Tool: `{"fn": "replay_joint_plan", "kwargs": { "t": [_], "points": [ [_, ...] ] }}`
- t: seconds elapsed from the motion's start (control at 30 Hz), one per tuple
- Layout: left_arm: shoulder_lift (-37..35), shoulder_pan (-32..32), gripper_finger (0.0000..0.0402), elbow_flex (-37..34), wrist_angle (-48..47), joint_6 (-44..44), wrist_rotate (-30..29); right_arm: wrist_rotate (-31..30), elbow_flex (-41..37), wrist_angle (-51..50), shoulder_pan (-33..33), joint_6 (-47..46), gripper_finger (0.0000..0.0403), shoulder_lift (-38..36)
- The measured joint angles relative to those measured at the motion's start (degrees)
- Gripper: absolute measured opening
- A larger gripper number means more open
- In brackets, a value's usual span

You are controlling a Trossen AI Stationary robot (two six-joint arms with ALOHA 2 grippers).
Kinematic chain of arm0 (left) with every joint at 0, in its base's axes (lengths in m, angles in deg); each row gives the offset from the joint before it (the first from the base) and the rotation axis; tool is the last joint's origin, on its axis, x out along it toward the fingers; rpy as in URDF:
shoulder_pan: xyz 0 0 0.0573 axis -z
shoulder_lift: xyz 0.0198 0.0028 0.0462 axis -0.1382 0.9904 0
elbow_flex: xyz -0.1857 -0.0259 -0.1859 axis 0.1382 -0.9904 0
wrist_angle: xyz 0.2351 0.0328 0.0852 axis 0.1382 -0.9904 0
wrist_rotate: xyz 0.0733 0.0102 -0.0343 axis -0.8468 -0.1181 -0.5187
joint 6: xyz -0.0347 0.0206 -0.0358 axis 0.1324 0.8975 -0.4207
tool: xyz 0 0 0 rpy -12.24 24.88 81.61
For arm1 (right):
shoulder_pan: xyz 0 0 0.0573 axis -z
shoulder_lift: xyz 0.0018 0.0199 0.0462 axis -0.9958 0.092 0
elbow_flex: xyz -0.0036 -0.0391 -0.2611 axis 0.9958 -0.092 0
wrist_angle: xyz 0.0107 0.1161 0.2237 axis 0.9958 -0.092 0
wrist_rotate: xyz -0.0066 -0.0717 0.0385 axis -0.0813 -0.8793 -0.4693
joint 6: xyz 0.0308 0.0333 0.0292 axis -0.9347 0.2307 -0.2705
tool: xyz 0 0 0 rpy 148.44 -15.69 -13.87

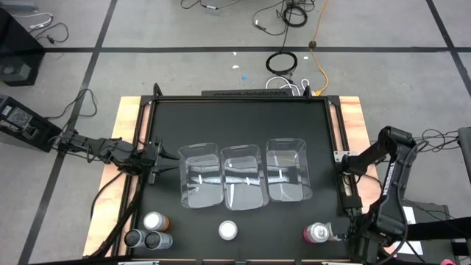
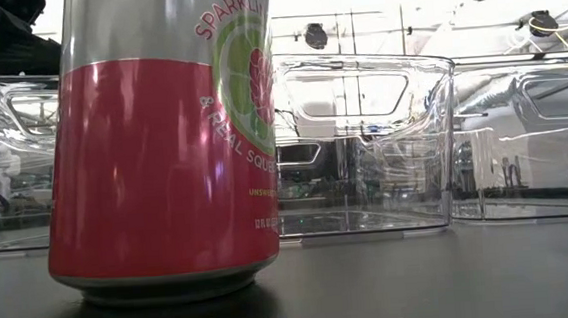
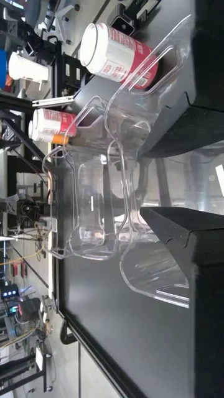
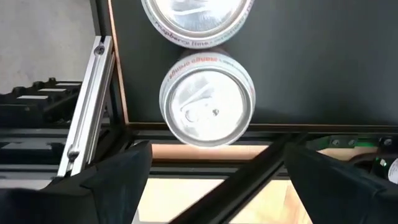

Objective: Sort soda cans
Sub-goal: Put the right orange soda can into the right transparent bin

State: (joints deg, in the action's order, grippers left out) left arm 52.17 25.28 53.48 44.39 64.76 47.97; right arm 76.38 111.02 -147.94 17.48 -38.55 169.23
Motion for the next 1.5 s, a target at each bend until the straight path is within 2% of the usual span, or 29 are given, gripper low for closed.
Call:
{"fn": "replay_joint_plan", "kwargs": {
  "t": [0.33, 0.73, 1.07, 1.37, 1.5],
  "points": [
    [0.01, 0.0, 0.0148, 0.0, 0.02, 0.0, 0.0, -6.1, -0.02, 1.22, 0.0, -0.37, 0.0357, 0.57],
    [0.02, -0.01, 0.0148, 0.0, 0.02, 0.0, 0.02, -6.19, -0.07, 3.24, 0.0, -0.54, 0.0357, 2.8],
    [0.01, -0.02, 0.0148, 0.0, 0.02, 0.0, 0.02, -5.89, -0.09, 1.89, -0.02, -5.0, 0.0357, 5.12],
    [0.02, -0.02, 0.0148, 0.0, 0.02, -0.04, 0.02, -5.71, -0.09, 1.76, 0.0, -5.14, 0.0357, 4.18],
    [0.02, 0.0, 0.0148, 0.0, 0.02, -0.04, 0.02, -5.17, -0.09, 1.69, 0.0, -1.54, 0.0357, 4.16]
  ]
}}
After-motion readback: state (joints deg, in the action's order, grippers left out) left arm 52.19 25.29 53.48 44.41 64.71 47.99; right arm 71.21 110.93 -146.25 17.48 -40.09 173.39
